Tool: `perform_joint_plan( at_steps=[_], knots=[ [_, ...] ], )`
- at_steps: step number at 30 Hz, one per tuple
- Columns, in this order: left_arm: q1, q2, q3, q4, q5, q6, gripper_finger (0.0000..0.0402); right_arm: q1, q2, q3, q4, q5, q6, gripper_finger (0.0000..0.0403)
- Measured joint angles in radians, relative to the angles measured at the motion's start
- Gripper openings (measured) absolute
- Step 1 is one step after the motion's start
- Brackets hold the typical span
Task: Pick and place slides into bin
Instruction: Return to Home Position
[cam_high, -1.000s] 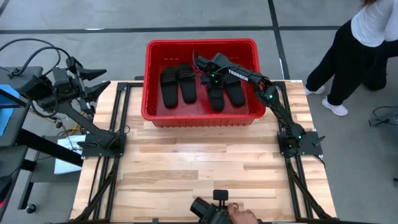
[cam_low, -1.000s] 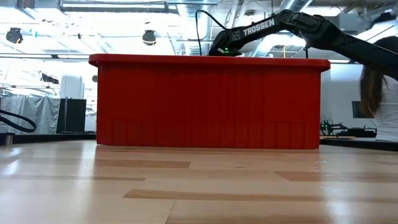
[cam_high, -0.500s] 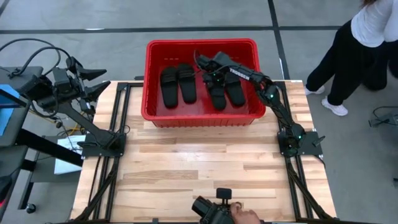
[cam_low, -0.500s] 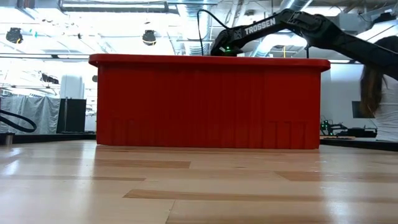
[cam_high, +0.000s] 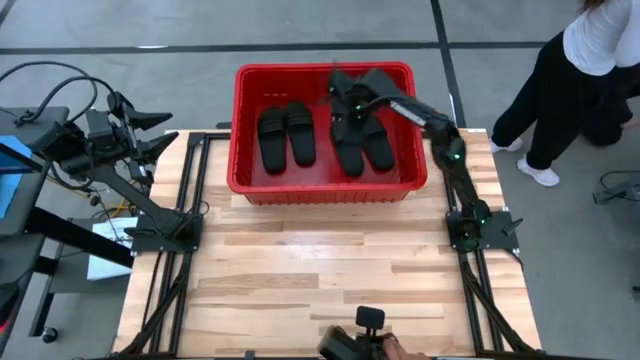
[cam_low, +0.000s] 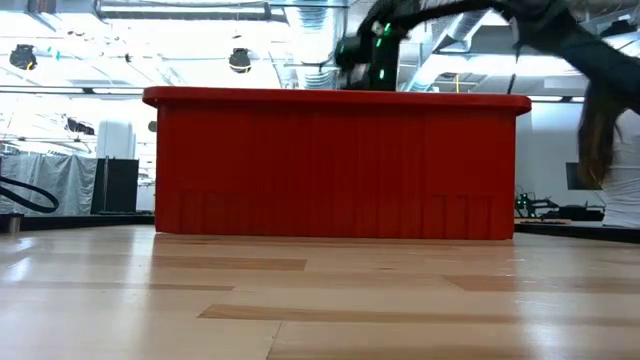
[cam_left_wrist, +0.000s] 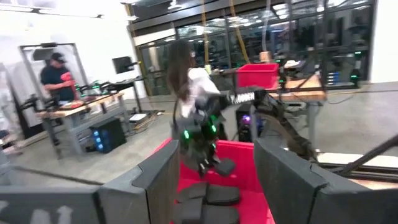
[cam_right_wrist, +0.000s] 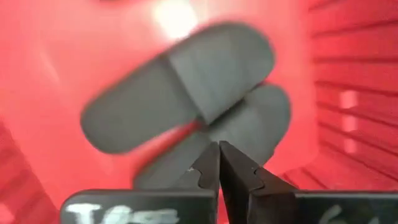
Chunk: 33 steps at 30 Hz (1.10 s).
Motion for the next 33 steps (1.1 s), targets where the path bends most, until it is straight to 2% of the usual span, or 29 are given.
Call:
perform_joint_plan(
  at_steps=[5,10,14,17,20,23,26,28,33],
  knots=[
    [0.0,0.0,0.0,0.018,0.075,0.059,0.0196,-0.014,-0.169,0.0,0.141,-0.133,0.08,0.0],
    [0.0,0.0,-0.002,0.027,0.097,0.036,0.0196,-0.039,-0.352,-0.008,0.341,-0.425,0.175,0.0],
    [0.0,0.0,-0.015,0.031,0.098,0.0,0.0196,-0.034,-0.491,-0.075,0.506,-0.657,0.204,0.0],
    [0.0,0.001,-0.03,0.059,0.103,0.014,0.0196,-0.007,-0.586,-0.196,0.611,-0.727,0.241,0.0],
    [0.0,0.001,-0.037,0.068,0.185,0.021,0.0196,0.043,-0.69,-0.392,0.743,-0.725,0.29,0.0],
    [0.0,0.001,-0.038,0.048,0.262,-0.018,0.0196,0.109,-0.812,-0.642,0.966,-0.684,0.392,0.0],
    [0.0,-0.002,-0.049,0.033,0.303,-0.069,0.0196,0.179,-0.942,-0.862,1.134,-0.57,0.504,0.0],
    [0.0,-0.018,-0.091,0.045,0.307,-0.088,0.0196,0.232,-1.03,-0.964,1.178,-0.477,0.555,0.0],
    [0.0,-0.133,-0.284,0.125,0.372,-0.139,0.0196,0.462,-1.204,-1.101,1.199,-0.165,0.597,0.0]
  ],
)
